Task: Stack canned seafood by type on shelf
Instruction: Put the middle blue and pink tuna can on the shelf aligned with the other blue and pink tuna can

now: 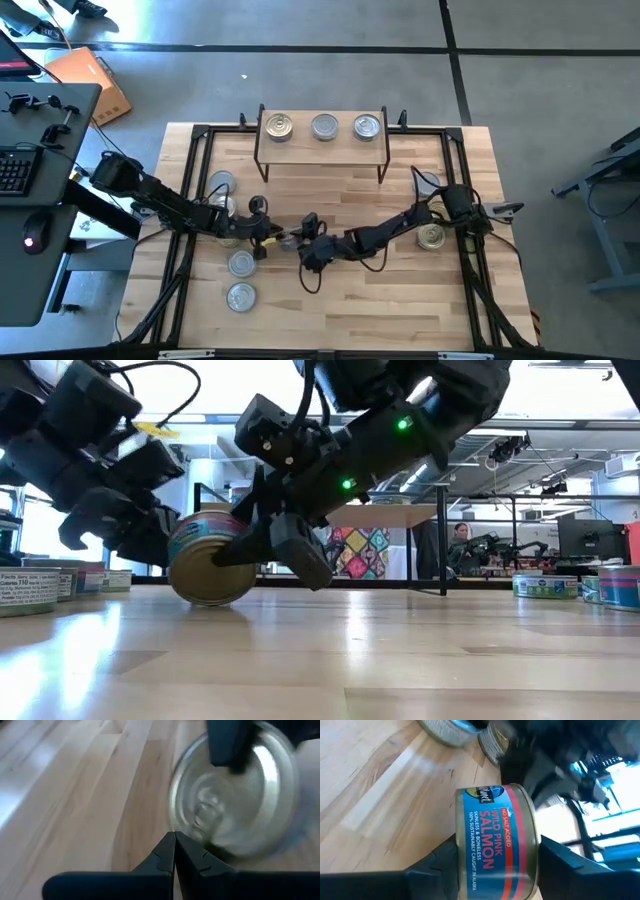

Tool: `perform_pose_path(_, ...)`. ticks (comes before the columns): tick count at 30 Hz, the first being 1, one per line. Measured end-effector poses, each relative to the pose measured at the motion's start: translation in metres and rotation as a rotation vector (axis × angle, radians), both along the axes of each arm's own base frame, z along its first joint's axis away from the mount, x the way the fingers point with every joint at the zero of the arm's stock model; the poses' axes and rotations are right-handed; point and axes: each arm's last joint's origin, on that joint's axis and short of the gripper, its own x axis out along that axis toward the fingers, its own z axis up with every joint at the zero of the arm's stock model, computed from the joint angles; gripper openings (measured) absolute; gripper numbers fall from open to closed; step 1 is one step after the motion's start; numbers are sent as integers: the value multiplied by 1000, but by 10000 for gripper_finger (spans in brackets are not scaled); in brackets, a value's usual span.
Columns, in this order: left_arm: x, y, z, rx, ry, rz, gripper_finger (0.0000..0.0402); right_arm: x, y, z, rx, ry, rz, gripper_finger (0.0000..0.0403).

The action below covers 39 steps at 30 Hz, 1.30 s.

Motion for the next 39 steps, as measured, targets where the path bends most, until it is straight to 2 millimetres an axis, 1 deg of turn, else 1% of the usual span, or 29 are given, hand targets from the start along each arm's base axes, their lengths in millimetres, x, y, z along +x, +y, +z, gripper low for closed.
perform_pose_path(2, -3, -5, 9, 3, -41, -12, 0, -3, 4, 7, -38, -12, -39, 178)
perform_pose_path(4, -7, -9, 21, 18, -93, -6, 0, -6, 7, 22, -75, -39, -63, 178)
perform_pose_path(7, -17, -16, 40, 40, -169, 19, 0, -9, 5, 44, -114, -86, -92, 178)
perform_pose_path(9, -26, -19, 51, 48, -220, 31, 0, -9, 0, 58, -140, -106, -110, 178)
perform_pose_path(13, -44, -25, 71, 54, -300, 42, 0, 2, -15, 84, -227, -95, -132, 178)
perform_pose_path(14, -49, -28, 73, 43, -280, -14, 0, 5, -20, 92, -261, -104, -191, 178)
perform_pose_path(16, -59, -29, 76, 66, -225, -56, 0, 10, -33, 111, -292, -108, -228, 178)
perform_pose_path(18, -65, -28, 87, 61, -254, -11, 0, 13, -39, 122, -316, -89, -250, 178)
perform_pose_path(19, -68, -28, 89, 54, -256, -5, 0, 14, -36, 124, -323, -63, -222, 178)
perform_pose_path(22, -75, -28, 84, 85, -229, 8, 0, 16, -28, 124, -335, 9, -113, 178)
perform_pose_path(23, -76, -28, 84, 95, -226, 9, 0, 18, -30, 127, -332, 6, -102, 178)
perform_pose_path(26, -76, -30, 84, 102, -229, 11, 0, 25, -58, 146, -323, -71, -191, 178)
perform_pose_path(29, -77, -29, 83, 109, -225, 27, 0, 32, -89, 151, -333, -84, -264, 178)
perform_pose_path(34, -76, -29, 83, 112, -225, 33, 0, 44, -127, 129, -310, -31, -247, 178)
perform_pose_path(37, -76, -29, 82, 114, -221, 35, 0, 48, -148, 122, -320, -45, -291, 178)
perform_pose_path(39, -76, -29, 83, 108, -225, 38, 0, 49, -158, 117, -328, -39, -322, 178)
